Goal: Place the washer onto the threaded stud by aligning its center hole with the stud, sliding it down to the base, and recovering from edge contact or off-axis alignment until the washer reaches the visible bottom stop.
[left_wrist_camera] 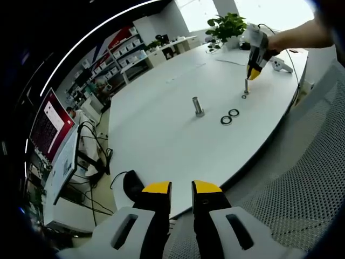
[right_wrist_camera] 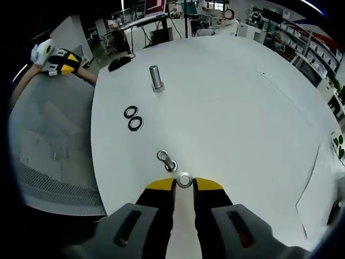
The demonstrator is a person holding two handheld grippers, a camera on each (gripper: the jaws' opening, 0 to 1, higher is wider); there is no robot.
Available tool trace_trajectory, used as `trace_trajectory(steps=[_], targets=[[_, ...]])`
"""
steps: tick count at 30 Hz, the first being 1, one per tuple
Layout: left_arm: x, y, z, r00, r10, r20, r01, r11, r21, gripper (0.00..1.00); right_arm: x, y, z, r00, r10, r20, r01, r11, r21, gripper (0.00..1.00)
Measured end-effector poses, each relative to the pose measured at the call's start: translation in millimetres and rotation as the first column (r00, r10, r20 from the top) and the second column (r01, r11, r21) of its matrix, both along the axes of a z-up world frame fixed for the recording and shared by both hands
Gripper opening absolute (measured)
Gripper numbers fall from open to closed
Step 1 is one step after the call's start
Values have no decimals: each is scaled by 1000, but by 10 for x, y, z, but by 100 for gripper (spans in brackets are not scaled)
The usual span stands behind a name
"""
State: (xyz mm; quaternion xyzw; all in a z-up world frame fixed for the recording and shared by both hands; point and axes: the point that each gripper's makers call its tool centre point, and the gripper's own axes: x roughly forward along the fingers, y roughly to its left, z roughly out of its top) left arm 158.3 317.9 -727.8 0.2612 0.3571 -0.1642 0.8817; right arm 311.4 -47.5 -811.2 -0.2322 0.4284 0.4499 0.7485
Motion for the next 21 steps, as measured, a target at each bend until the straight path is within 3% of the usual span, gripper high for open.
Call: trace_trajectory(steps=[10, 21], targets=[[0, -3, 5, 1000, -2, 4, 2, 1000, 1, 13, -30, 141, 184, 1000, 25, 10, -26, 998, 64, 15], [-4, 0, 0, 1000, -4, 2, 4, 1000, 6, 13, -57, 287, 155, 998, 65, 18, -66, 996, 52, 15]])
